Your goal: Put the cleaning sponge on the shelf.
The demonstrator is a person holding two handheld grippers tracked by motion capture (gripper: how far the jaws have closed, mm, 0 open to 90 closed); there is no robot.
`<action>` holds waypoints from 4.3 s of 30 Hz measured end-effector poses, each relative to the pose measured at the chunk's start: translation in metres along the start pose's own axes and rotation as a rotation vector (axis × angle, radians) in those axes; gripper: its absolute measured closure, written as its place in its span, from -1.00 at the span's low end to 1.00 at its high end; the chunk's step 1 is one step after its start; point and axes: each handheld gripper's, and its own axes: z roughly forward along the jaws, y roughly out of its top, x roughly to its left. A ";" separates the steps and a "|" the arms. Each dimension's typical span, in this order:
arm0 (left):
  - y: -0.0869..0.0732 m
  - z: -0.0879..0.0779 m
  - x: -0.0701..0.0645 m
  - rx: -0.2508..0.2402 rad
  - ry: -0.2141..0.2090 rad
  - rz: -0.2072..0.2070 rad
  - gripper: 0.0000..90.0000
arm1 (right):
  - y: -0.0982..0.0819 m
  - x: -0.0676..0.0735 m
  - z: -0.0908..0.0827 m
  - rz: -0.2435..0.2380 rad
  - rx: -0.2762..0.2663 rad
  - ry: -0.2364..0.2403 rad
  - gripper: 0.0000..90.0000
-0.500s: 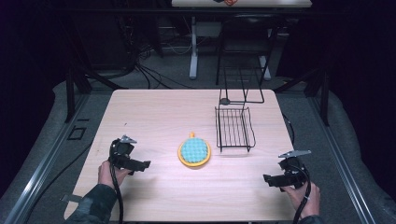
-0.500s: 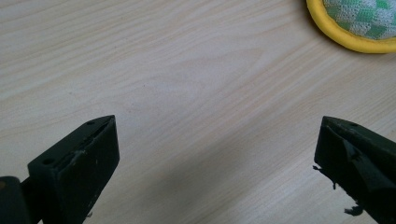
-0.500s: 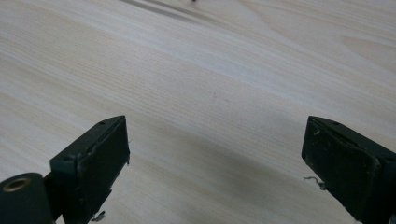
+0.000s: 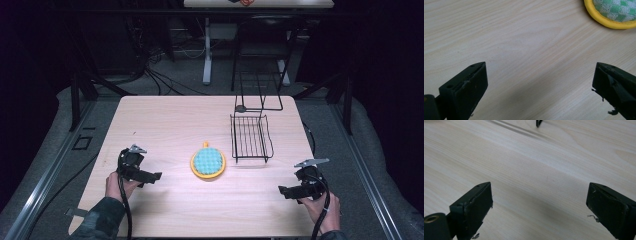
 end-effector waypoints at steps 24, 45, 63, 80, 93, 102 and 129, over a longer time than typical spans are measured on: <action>0.001 0.000 0.001 0.003 0.000 0.001 -1.00 | 0.039 0.027 0.003 -0.079 -0.021 0.083 -0.94; 0.000 0.001 0.000 0.002 -0.004 0.004 -1.00 | 0.088 0.069 0.018 -0.185 -0.048 0.159 -0.94; 0.000 0.002 -0.001 0.015 -0.011 0.013 -1.00 | 0.119 0.101 0.044 -0.234 -0.042 0.224 -0.92; 0.000 0.002 -0.001 0.021 -0.020 0.016 -1.00 | 0.143 0.137 0.075 -0.287 -0.011 0.252 -1.00; 0.001 0.005 -0.002 0.039 -0.029 0.035 -1.00 | 0.155 0.151 0.115 -0.273 0.050 0.246 -0.80; 0.001 0.005 -0.002 0.038 -0.028 0.035 -1.00 | 0.153 0.149 0.135 -0.241 0.092 0.221 -0.57; 0.000 0.005 -0.004 0.057 -0.020 0.038 -1.00 | 0.134 0.148 0.138 -0.144 0.028 0.204 0.47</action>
